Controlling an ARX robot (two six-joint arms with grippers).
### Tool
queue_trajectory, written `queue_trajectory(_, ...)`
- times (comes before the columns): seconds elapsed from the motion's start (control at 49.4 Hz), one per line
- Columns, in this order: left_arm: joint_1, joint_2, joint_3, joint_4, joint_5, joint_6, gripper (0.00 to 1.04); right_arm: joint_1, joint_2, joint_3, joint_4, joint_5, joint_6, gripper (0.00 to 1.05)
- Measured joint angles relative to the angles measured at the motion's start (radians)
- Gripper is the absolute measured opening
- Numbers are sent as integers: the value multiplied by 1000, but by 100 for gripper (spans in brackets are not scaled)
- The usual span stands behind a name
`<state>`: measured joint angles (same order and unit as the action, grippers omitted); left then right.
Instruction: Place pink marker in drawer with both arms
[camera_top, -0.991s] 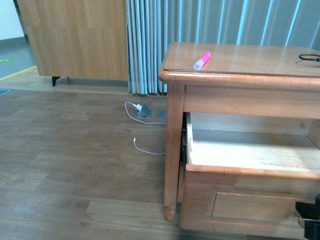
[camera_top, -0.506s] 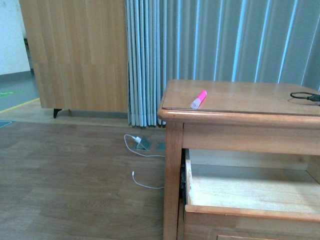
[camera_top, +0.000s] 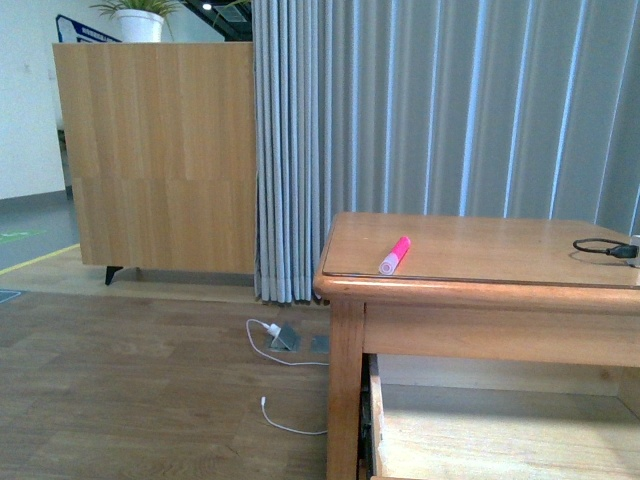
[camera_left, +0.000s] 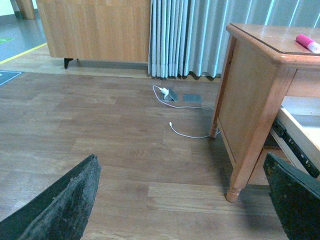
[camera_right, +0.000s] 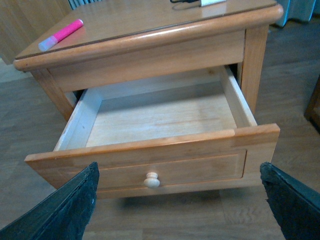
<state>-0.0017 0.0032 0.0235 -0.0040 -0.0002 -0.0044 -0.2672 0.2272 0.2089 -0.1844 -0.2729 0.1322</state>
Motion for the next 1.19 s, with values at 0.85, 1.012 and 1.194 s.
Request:
queue_trajectory(0.85, 0, 0, 0, 0, 0, 0, 99, 92, -134, -116, 180, 99, -125, 96)
queue_trajectory(1.012, -64, 42, 2, 15, -196, -58, 99, 92, -135, -116, 180, 99, -125, 96)
queue_trajectory(1.194, -120, 388, 93, 233, -351, -130, 99, 93, -135, -116, 180, 100, -126, 96)
